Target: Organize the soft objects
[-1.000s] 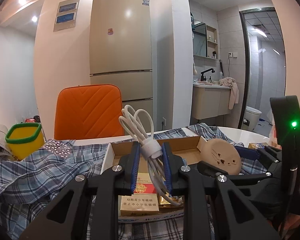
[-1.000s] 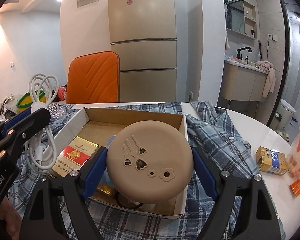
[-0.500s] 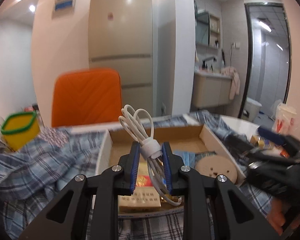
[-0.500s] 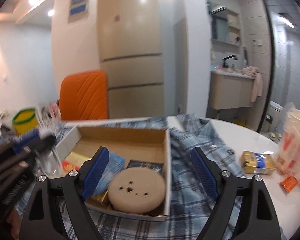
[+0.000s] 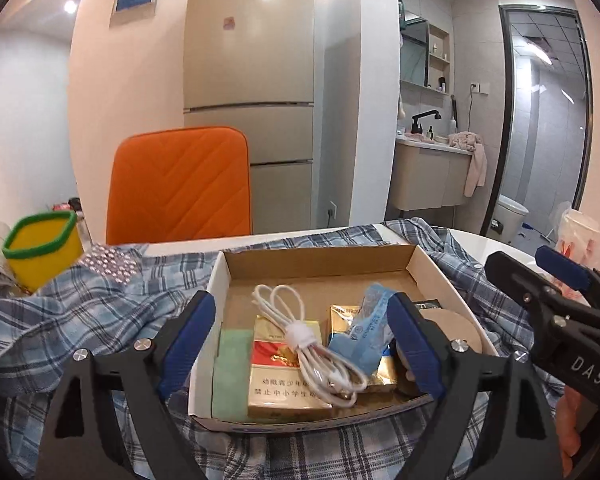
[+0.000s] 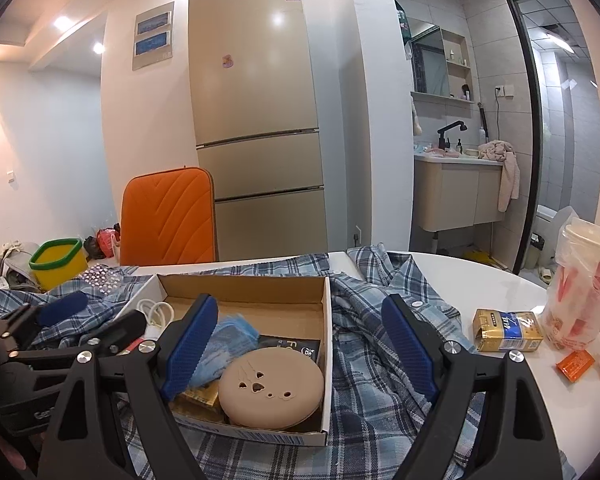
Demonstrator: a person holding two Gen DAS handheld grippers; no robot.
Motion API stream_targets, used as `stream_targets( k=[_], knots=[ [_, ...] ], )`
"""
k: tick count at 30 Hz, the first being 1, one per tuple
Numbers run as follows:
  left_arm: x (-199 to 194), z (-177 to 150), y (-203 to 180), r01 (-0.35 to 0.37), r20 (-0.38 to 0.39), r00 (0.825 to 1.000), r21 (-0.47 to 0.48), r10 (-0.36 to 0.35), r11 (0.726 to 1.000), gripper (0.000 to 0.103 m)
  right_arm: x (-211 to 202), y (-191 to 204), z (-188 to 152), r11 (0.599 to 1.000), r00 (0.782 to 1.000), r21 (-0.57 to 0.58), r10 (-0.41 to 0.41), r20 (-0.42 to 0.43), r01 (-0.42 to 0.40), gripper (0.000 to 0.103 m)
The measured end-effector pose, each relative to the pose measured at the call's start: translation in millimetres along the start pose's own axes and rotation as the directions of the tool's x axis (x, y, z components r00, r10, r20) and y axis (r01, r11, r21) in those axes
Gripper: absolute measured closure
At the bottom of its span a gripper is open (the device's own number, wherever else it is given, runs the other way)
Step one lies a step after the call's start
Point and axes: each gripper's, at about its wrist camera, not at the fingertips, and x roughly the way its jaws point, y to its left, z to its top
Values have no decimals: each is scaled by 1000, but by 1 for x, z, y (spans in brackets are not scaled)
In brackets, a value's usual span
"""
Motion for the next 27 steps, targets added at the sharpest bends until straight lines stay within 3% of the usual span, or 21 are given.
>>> stream_targets(
  k=[8,12,15,17,21,27],
  knots=[
    [-12,2,4,1,64,998,-1,-1,1000,16,-6,-2,1,1000,1000,5,0,22,0,17],
    [-25,3,8,-14,109,994,-18,16,1000,17,-25,-5,6,999,992,17,-29,123,27,17],
    [-49,7,13,-6,179,984,-39,13,999,17,-53,-5,11,998,967,-19,-46,250,52,17],
    [-67,11,13,1,225,974,-33,6,999,17,-64,-3,14,998,958,-33,-41,283,52,17],
    [-98,17,13,47,282,959,-50,-31,998,17,-80,0,21,998,955,-52,-15,295,32,17],
    [-142,21,11,57,363,931,-59,-32,997,17,-116,-9,30,1000,946,-27,3,325,6,17]
  ],
)
